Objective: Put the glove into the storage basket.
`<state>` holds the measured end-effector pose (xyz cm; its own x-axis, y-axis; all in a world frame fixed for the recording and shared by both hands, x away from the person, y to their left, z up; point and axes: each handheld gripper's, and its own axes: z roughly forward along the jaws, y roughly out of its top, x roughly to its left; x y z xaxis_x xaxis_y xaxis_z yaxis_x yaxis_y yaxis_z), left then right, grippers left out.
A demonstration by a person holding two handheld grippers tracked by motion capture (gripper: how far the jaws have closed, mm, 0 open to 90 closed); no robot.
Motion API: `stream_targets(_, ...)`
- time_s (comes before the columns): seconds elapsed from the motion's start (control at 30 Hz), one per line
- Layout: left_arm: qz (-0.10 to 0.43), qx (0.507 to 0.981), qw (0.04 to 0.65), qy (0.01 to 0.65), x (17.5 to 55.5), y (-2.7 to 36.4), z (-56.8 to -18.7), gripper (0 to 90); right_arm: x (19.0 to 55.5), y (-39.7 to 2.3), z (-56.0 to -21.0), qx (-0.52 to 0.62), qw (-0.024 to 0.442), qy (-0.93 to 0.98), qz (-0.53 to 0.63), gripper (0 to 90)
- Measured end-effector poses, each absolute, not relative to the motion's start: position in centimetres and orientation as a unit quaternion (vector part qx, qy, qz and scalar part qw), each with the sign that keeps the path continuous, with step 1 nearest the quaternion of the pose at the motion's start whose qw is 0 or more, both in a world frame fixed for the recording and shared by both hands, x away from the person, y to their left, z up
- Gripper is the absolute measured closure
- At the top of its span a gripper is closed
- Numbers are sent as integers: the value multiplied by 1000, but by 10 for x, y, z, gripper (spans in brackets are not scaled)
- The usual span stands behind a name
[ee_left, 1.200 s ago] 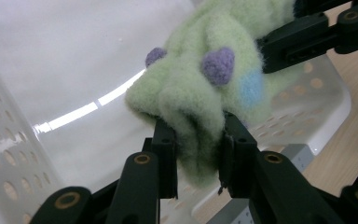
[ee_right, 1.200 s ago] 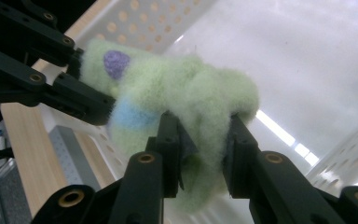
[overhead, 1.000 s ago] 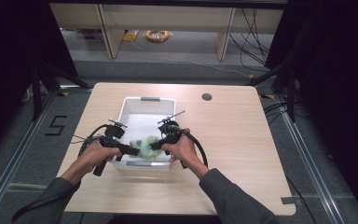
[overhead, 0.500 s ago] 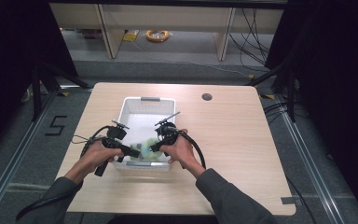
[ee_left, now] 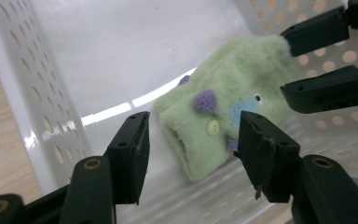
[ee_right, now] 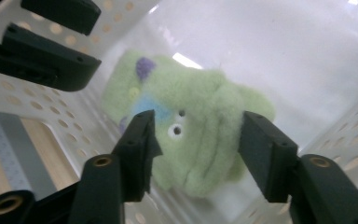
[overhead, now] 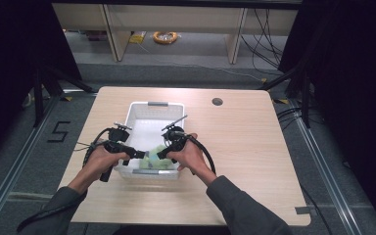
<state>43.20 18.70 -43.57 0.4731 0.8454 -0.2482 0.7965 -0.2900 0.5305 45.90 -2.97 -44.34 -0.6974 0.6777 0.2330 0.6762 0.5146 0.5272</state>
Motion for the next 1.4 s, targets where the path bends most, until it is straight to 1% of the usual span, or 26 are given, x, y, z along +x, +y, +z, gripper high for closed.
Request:
stream_targets(0.1,49,797,310,516,428,185,-433,394,457,-35,-434,388,-13,863,325,401)
stream_targets(0.17,47,797,312,515,426,183,-432,366,454,-37,-428,381,-10,864,329,384)
stream_targets(0.2,47,796,315,515,424,183,-431,358,453,-39,-425,377,-6,864,335,387)
stream_targets(0.23,51,792,321,517,423,182,-430,353,449,-40,-421,398,-16,857,327,384)
stream_targets(0.33,58,788,329,516,418,182,-427,348,448,-48,-416,394,-17,854,340,381)
stream_targets(0.4,57,784,336,518,416,180,-426,341,445,-52,-412,401,-36,849,343,381)
stream_targets(0.43,57,784,339,518,414,180,-425,339,446,-56,-412,394,-17,852,345,379)
stream_targets(0.47,59,784,341,515,412,179,-424,336,446,-59,-412,378,-10,853,359,376)
stream_targets(0.5,59,782,346,516,411,177,-424,336,446,-63,-411,370,-15,855,363,375)
stream_targets(0.6,54,791,344,504,406,176,-421,333,443,-71,-408,370,-11,854,366,364)
stream_targets(0.77,52,787,352,504,401,174,-420,322,437,-84,-406,365,-5,854,370,355)
stream_targets(0.87,48,782,366,502,397,173,-417,318,432,-91,-404,361,-11,852,379,355)
stream_targets(1.0,46,771,398,494,386,169,-411,314,426,-102,-402,358,-3,850,386,353)
stream_targets(1.13,32,778,417,469,372,162,-407,310,420,-115,-401,352,-3,848,396,350)
stream_targets(1.17,24,773,424,471,368,158,-408,310,418,-117,-401,355,-4,846,398,346)
stream_targets(1.23,23,782,423,458,363,154,-408,305,414,-123,-401,356,0,845,399,341)
stream_targets(1.3,16,782,427,454,358,149,-409,305,410,-129,-402,359,-7,840,406,340)
stream_targets(1.4,10,784,434,443,351,142,-409,301,406,-138,-403,358,-4,839,411,335)
